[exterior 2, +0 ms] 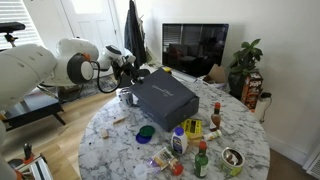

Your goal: Close the grey box

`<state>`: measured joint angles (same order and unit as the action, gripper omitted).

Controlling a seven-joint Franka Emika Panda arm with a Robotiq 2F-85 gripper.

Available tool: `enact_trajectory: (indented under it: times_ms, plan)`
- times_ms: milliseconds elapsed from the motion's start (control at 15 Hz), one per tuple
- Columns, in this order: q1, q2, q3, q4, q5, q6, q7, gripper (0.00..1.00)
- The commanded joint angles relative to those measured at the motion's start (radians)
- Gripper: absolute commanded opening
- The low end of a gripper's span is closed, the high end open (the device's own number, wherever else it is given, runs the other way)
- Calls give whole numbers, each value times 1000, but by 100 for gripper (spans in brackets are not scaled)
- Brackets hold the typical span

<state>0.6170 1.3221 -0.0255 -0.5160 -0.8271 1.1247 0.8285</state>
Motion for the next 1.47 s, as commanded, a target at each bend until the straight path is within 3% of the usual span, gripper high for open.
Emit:
enact_trajectory:
  times_ms: [0, 133, 200, 933, 1000, 1067, 1200, 1400]
  plan:
    - [12, 84, -67, 135, 53, -11, -43, 7]
    - [12, 101, -86, 165, 75, 0, -62, 7]
    - [14, 45, -91, 67, 93, 35, -38, 7]
    - [42, 61, -145, 65, 149, 92, -160, 7]
    - [43, 62, -147, 65, 155, 90, -165, 16]
    - [43, 61, -149, 65, 162, 85, -166, 54]
    - [41, 56, -147, 65, 179, 90, -168, 57]
    - [39, 43, -145, 65, 217, 99, -169, 79]
